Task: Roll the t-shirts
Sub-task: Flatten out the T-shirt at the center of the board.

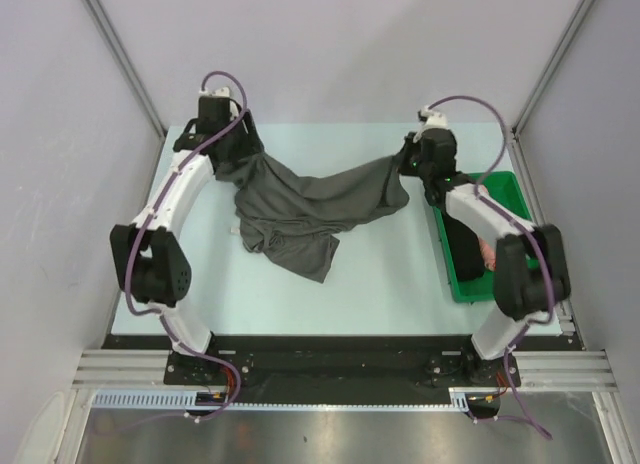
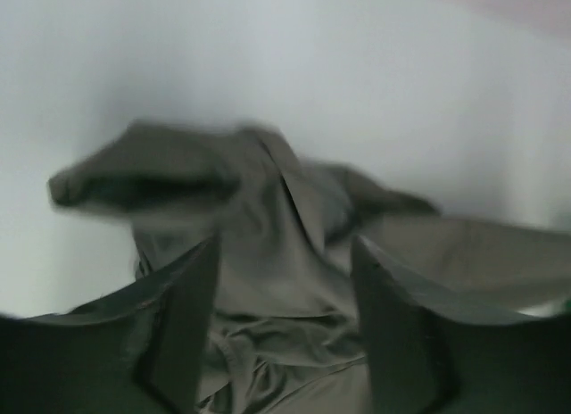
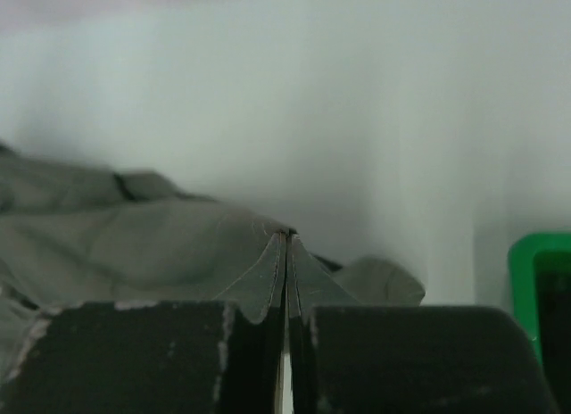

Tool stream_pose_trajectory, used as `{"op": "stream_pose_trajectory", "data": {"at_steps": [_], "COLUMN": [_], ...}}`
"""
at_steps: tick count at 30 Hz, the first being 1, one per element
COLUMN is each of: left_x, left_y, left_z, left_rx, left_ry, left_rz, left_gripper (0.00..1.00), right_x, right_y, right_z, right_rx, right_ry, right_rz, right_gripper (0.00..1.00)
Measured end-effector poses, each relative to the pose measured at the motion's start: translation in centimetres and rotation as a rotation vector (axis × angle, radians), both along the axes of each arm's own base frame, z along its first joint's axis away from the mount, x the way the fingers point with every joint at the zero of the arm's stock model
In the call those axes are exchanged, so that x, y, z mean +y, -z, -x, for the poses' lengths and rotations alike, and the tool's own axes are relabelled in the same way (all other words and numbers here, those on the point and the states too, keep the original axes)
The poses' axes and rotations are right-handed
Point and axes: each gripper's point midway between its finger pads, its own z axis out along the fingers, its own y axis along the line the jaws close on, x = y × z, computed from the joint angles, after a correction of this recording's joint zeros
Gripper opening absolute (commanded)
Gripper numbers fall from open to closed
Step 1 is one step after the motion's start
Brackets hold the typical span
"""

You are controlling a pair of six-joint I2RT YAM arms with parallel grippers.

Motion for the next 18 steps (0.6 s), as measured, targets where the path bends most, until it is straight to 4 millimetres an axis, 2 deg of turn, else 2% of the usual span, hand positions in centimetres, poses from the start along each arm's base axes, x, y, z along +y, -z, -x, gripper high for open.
{"op": "stream_pose_trajectory", "data": {"at_steps": [2, 3, 5, 6, 7, 9, 11, 12, 15, 18], "left_x": [-0.2, -0.3, -0.5, -0.6, -0.6, -1.1, -1.6, -1.9, -1.7, -1.5], "left_y": [3.1, 3.7, 3.6, 3.6, 3.8, 4.4, 5.9, 7.2, 12.6, 16.3], "left_z": [0.4, 0.9, 2.8, 3.9, 5.9, 9.8, 12.8, 14.1, 17.4, 19.0], "left_rx": [0.094, 0.107, 0.102, 0.089, 0.084, 0.081, 0.081, 0.091, 0.188, 0.282], "left_ry": [0.008, 0.009, 0.010, 0.007, 0.003, 0.005, 0.007, 0.007, -0.014, -0.027], "left_rz": [-0.004, -0.002, 0.005, 0.009, 0.012, 0.026, 0.046, 0.057, 0.053, 0.035], "left_gripper": [0.79, 0.77, 0.72, 0.65, 0.61, 0.56, 0.54, 0.53, 0.53, 0.52], "right_x": [0.2, 0.0, -0.4, -0.5, -0.7, -0.8, -0.9, -1.0, -1.0, -0.8], "right_y": [6.3, 8.3, 10.3, 10.5, 10.4, 9.3, 8.3, 7.9, 7.7, 8.2], "right_z": [-0.5, -0.4, -0.2, -0.2, -0.3, -0.9, -1.3, -1.4, -1.0, -0.5], "right_rx": [0.152, 0.205, 0.268, 0.277, 0.282, 0.260, 0.240, 0.236, 0.247, 0.271], "right_ry": [-0.004, -0.002, 0.005, 0.009, 0.015, 0.021, 0.025, 0.028, 0.028, 0.024], "right_rz": [0.035, 0.048, 0.061, 0.061, 0.060, 0.053, 0.046, 0.042, 0.042, 0.049], "right_gripper": [0.00, 0.00, 0.00, 0.00, 0.00, 0.00, 0.00, 0.00, 0.00, 0.00]}}
